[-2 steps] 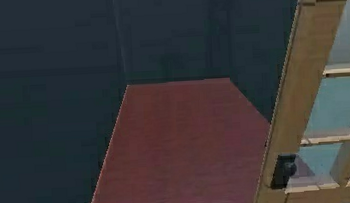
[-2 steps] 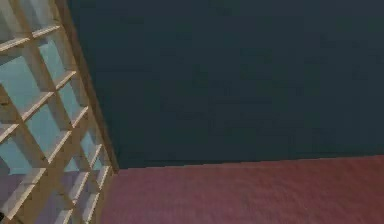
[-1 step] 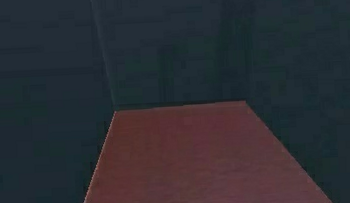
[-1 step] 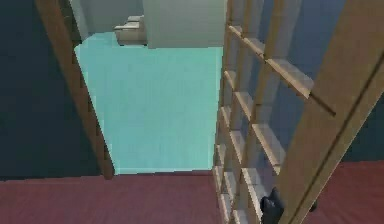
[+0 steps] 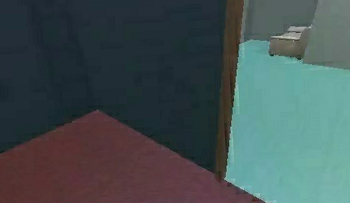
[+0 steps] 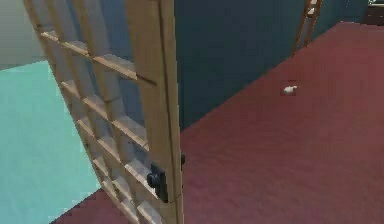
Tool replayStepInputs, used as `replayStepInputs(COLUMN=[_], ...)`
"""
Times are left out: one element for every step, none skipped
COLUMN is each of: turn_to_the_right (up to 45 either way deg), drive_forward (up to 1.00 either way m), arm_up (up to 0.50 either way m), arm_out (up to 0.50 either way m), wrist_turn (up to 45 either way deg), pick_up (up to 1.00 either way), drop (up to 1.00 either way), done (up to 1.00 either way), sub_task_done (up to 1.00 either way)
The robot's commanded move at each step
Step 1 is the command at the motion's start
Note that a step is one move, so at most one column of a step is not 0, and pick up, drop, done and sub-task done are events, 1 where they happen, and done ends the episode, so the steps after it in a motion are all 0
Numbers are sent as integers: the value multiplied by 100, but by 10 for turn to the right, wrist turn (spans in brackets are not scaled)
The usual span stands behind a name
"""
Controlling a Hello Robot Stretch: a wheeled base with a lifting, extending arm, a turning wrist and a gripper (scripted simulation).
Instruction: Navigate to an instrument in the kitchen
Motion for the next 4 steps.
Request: replayStepInputs(turn_to_the_right=[300, 0, 150, 0], drive_forward=[0, 50, 0, 95], arm_up=[0, 0, 0, 0], arm_out=[0, 0, 0, 0], wrist_turn=[0, 0, 0, 0], pick_up=[0, 0, 0, 0], drop=[0, 0, 0, 0], done=[0, 0, 0, 0], sub_task_done=[0, 0, 0, 0])
